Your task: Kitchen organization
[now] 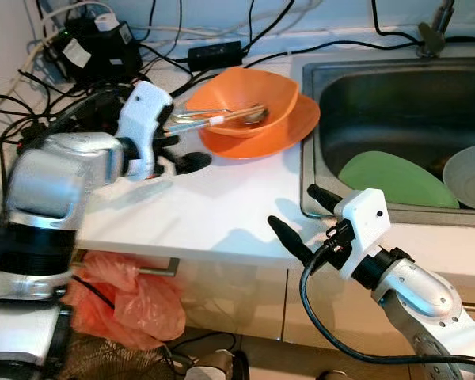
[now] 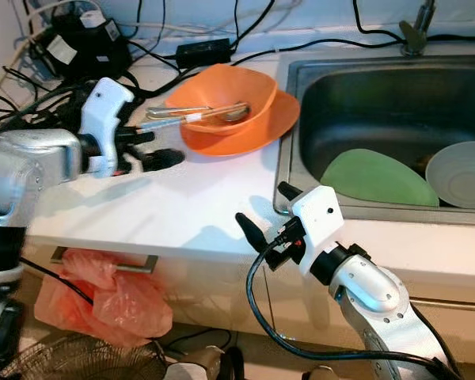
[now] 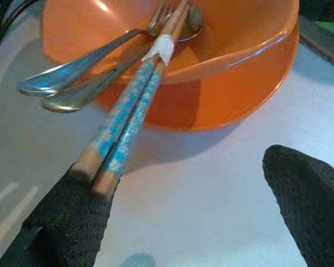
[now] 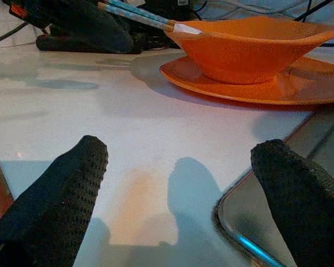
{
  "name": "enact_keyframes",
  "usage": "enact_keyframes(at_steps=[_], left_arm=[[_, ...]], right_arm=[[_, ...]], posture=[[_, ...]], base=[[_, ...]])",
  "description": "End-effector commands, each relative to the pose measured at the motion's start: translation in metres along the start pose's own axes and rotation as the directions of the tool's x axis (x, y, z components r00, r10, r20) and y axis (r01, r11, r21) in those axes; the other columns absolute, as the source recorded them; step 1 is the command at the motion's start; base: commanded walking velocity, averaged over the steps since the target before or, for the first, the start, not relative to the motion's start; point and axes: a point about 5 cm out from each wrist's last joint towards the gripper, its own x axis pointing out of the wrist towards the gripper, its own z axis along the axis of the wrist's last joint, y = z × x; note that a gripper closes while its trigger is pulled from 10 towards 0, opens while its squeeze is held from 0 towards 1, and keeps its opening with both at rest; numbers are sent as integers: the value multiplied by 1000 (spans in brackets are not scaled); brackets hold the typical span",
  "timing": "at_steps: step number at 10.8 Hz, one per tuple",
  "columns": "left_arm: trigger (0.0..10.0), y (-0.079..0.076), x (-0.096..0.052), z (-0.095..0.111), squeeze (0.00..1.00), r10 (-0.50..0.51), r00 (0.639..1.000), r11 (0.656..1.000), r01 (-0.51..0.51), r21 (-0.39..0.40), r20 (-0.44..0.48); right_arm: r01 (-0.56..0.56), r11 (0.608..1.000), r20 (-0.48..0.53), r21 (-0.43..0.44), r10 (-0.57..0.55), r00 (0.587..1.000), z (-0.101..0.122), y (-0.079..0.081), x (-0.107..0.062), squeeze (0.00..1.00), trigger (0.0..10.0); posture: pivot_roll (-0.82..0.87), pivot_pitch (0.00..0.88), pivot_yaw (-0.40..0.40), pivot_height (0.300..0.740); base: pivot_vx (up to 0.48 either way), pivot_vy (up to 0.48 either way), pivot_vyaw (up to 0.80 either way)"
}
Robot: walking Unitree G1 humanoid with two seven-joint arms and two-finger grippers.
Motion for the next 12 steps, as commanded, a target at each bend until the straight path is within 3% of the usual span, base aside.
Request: enact_keyframes(at_steps=[1, 4, 6, 10, 12], left_arm=[[10000, 6, -3, 2, 0, 33, 999, 999, -33, -20, 29], [10000, -17, 11, 5, 0, -3, 996, 998, 8, -55, 92], [10000, -22, 13, 0, 0, -11, 996, 998, 16, -54, 89], [10000, -12, 4, 17, 0, 55, 987, 998, -55, -1, 149], [10000, -11, 4, 27, 0, 144, 944, 989, -148, -11, 296]], right_arm=[[2, 1000, 20, -7, -1, 1000, 3, 0, 0, 0, 10000], [23, 999, -8, -24, -23, 1000, 0, -6, -6, 0, 10000], [29, 999, -20, -36, -29, 999, 0, -9, -9, 0, 10000], [26, 999, -30, -46, -27, 999, -1, -14, -9, 0, 10000], [27, 998, -29, -51, -29, 999, -1, -16, -7, 0, 10000]], posture=[[94, 82, 179, 740], [77, 94, 172, 740], [71, 98, 167, 740], [77, 88, 154, 740], [73, 79, 150, 740]], base=[[0, 0, 0], [0, 0, 0], [0, 0, 0], [0, 0, 0], [0, 0, 0]])
